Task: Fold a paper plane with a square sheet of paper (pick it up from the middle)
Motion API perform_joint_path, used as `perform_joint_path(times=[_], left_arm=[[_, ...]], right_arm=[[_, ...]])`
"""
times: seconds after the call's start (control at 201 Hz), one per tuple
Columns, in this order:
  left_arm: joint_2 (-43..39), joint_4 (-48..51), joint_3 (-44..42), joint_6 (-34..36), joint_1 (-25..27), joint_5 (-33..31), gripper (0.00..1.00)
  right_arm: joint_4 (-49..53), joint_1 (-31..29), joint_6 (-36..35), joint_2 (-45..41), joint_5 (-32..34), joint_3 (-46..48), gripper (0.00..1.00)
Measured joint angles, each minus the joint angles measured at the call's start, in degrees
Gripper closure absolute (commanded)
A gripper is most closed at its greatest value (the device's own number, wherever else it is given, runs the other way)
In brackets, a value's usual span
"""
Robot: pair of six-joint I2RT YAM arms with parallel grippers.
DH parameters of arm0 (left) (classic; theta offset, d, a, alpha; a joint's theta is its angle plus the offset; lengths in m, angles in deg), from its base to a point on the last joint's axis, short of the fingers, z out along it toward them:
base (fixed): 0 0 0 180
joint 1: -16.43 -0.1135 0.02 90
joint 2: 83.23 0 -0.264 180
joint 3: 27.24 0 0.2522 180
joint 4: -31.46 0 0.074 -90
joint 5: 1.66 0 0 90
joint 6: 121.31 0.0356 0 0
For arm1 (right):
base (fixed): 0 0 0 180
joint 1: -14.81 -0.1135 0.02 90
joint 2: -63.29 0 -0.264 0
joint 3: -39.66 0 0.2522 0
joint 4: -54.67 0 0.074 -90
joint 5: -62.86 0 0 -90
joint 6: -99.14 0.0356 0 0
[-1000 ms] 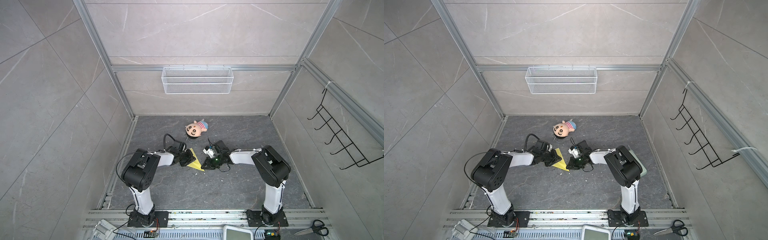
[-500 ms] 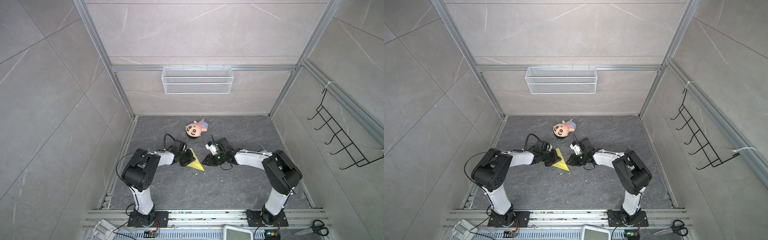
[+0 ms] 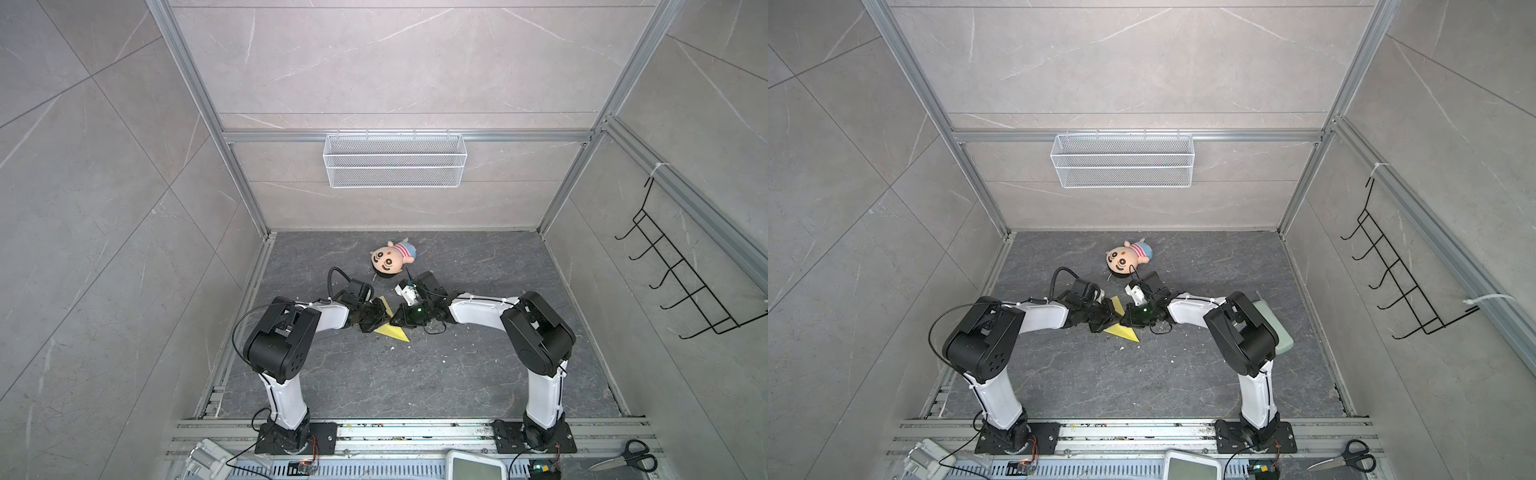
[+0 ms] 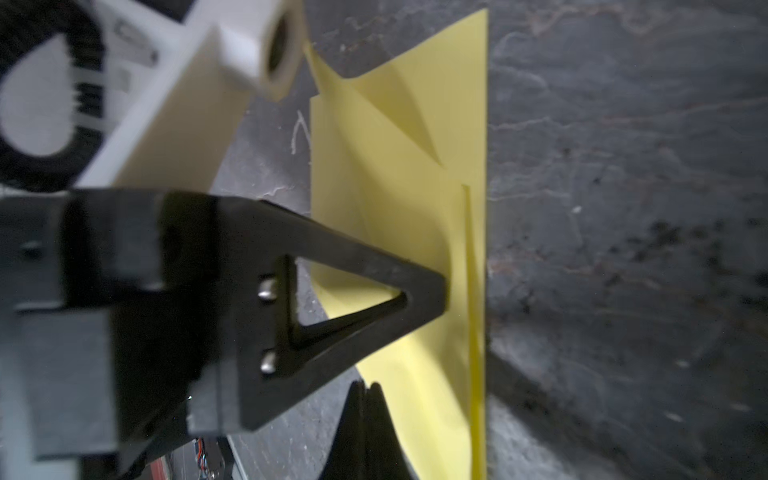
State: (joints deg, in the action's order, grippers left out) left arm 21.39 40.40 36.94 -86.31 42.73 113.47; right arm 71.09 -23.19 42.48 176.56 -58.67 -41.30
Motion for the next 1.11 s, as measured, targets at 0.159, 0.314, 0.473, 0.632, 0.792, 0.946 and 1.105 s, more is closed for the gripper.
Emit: perform_joint_path(times=[0.159,0.314,0.473,0.632,0.792,0.946,1.105], left_arm=[[0.0,0.0,0.0,0.0,0.0,0.0,0.92],[0.0,0.0,0.0,0.0,0.0,0.0,0.93],[0.0,0.0,0.0,0.0,0.0,0.0,0.93],[0.0,0.0,0.0,0.0,0.0,-0.1,0.94],[0.0,0.0,0.0,0.0,0.0,-0.1,0.94],[0.0,0.0,0.0,0.0,-0.1,-0.1,0.94],[0.0,0.0,0.0,0.0,-0.1,0.0,0.94]], right_arm=[[1.9,0.1,0.4,0.7,1.7,-0.2,0.99],[4.5,0.1,0.3,0.8,2.8,-0.2,0.99],[6.4,0.1,0.3,0.8,2.8,-0.2,0.98],[6.7,0.2,0.3,0.7,2.4,0.7,0.98],[6.6,0.3,0.3,-0.3,1.8,2.3,0.98],[6.7,0.2,0.3,-2.1,1.7,4.8,0.98],[6.8,0.3,0.3,-4.2,1.5,7.6,0.98]])
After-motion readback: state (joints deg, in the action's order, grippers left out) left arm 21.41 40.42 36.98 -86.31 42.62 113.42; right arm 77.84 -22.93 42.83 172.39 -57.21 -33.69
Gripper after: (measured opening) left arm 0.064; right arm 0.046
